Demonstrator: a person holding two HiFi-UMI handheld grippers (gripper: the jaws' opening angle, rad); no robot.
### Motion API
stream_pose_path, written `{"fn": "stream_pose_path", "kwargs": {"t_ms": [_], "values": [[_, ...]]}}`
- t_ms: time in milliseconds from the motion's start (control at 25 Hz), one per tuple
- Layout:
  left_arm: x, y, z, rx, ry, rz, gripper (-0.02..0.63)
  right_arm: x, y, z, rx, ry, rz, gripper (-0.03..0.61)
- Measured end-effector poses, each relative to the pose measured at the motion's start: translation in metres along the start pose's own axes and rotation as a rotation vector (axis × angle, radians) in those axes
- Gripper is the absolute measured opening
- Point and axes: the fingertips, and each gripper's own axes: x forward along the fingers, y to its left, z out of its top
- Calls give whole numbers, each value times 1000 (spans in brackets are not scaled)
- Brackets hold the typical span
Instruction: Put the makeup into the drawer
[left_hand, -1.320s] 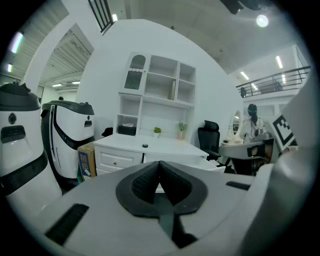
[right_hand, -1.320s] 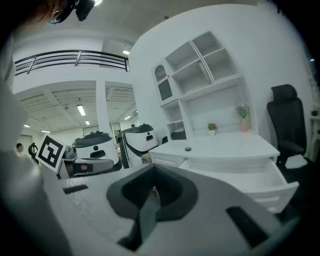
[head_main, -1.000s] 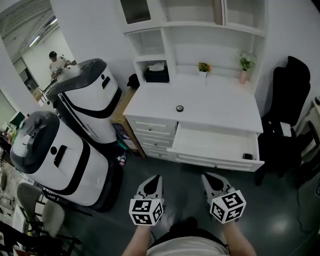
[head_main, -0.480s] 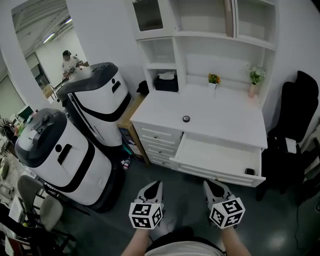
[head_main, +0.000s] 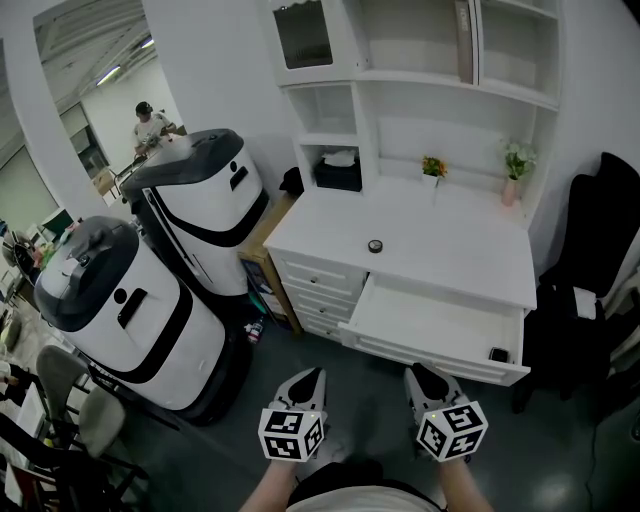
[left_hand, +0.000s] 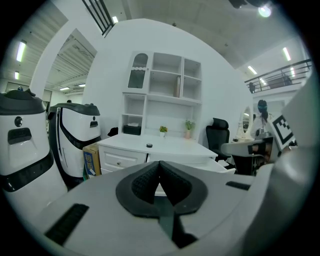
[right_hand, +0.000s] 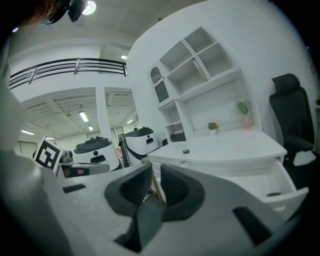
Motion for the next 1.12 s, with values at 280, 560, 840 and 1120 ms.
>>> {"fn": "stream_pose_path", "kwargs": {"t_ms": [280, 560, 840, 1120], "values": [[2, -1, -4, -8, 5, 18, 2, 0, -10, -4, 24, 13, -2, 95], [5, 15, -4, -44, 12, 43, 3, 12, -12, -7, 47, 33, -5, 152], [31, 36, 2, -51, 11, 37, 3, 37, -23, -8, 57, 43, -22, 166], [75, 65, 17, -58, 11, 13, 3, 87, -33, 11, 30, 46, -46, 167]]}}
